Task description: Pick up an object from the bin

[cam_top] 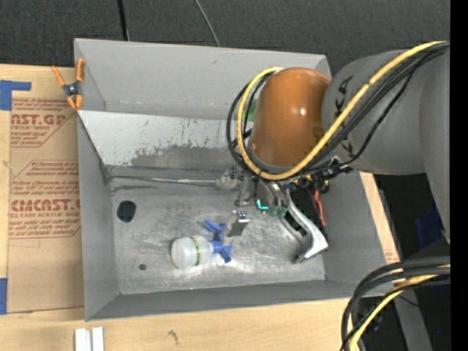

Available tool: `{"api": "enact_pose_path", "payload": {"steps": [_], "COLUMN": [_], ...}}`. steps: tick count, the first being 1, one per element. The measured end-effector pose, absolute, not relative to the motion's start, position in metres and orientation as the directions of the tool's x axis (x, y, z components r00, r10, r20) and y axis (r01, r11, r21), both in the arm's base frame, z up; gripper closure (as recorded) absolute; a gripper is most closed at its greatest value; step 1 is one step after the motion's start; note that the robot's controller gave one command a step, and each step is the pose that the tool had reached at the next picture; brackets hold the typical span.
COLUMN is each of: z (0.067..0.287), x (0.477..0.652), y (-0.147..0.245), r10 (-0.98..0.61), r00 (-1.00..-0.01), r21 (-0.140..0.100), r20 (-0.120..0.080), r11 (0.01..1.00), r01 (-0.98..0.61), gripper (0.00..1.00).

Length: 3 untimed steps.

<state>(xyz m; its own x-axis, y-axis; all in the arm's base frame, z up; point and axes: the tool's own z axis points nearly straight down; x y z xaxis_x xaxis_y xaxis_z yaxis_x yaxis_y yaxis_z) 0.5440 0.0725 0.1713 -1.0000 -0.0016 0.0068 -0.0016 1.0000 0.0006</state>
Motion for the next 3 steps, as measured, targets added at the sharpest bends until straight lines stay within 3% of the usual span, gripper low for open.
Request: {"api": "enact_pose_path", "payload": {"steps": [1,2,3], "z": [0.175,0.079,0.079], "x": [0.546,0.539,0.539], "y": [0.072,0.069,0.068], "r10": [-0.001,-0.111,-0.111], "r00": [-1.0,-0.994,-0.994], "r21": [0.001,0.0,0.0], "r20": [-0.001,0.007,0.007], "r11": [1.0,0.994,0.994], "r01": [-0.001,-0.111,-0.111], "gripper": [0.0,1.0,1.0]}}
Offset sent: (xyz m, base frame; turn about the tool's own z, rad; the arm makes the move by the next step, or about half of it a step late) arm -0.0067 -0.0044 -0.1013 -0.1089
